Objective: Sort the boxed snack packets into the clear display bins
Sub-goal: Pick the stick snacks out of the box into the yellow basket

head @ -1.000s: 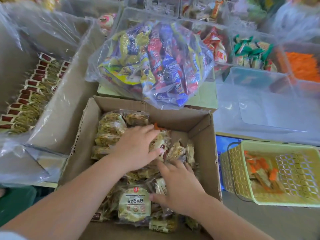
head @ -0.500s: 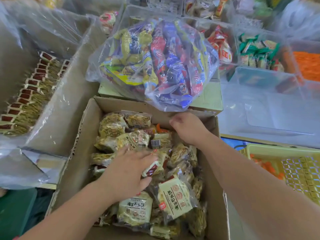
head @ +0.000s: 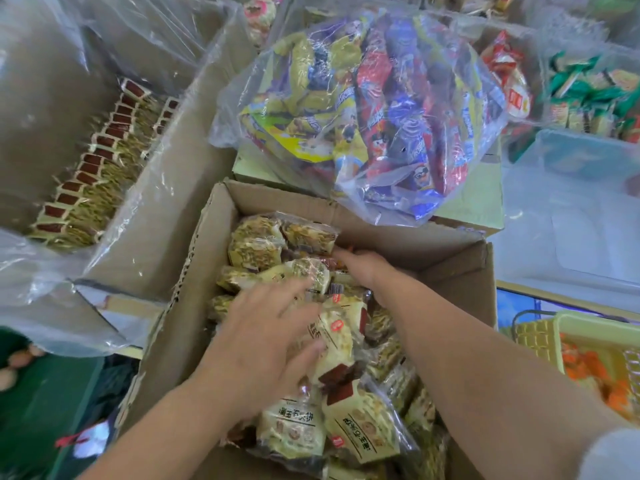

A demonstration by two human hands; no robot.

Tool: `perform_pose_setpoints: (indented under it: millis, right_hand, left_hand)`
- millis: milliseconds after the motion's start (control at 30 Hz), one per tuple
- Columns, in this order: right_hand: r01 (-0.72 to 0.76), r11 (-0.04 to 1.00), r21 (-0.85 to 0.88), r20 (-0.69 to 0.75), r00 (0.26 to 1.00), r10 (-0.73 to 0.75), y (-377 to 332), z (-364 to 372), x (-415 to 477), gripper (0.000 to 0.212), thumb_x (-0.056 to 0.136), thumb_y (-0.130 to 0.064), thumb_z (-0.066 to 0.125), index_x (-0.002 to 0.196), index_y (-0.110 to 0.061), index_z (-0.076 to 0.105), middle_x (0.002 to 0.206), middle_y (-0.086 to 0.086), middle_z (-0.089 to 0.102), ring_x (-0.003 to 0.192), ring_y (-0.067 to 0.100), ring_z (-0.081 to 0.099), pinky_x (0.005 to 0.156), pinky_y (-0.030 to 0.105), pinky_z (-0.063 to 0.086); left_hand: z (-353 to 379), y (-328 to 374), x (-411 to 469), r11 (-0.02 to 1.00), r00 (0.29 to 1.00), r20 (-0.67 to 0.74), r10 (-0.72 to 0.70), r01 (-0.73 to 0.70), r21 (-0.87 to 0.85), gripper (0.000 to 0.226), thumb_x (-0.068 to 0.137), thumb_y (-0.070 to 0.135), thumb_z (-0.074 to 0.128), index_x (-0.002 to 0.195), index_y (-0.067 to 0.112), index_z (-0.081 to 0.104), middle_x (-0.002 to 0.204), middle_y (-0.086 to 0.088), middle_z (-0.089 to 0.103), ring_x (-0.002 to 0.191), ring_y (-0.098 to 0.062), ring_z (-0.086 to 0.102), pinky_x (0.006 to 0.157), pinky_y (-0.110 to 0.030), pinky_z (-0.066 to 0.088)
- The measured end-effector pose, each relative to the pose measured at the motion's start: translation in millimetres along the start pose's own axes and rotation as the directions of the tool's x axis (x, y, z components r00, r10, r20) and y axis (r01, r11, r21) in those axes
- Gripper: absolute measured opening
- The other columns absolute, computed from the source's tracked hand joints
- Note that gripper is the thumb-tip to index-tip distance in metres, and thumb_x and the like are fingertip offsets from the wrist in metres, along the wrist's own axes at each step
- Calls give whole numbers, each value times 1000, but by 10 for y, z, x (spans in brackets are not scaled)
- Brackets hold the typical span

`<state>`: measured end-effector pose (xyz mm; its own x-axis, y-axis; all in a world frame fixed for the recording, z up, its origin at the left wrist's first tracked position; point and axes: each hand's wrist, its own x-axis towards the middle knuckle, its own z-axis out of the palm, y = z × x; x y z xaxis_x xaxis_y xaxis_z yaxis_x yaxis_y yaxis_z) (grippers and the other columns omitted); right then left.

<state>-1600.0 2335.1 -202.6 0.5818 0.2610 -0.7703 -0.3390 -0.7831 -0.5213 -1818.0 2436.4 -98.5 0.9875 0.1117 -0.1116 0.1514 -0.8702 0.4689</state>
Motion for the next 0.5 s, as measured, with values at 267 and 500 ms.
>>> perform_pose_setpoints:
  millis: [267,500]
  right_hand:
    - [44,996,82,233,971,-62,10,12,67,55,72,-54,71,120,-26,70,99,1,77,88,22,75,80,37,61]
    - [104,994,-11,401,912,-91,-89,13,123,35,77,-38,72,111,-32,67,103,3,72,90,20,71,71,33,58]
  left_hand:
    - [-132,-302,636,940,933,126,-338,340,7,81,84,68,62,151,25,44,155,2,42,140,-21,42,112,-40,39]
    - [-58,-455,905,929,845,386,-371,335,161,92,70,82,54,150,36,46,139,1,42,133,-26,45,109,-40,42]
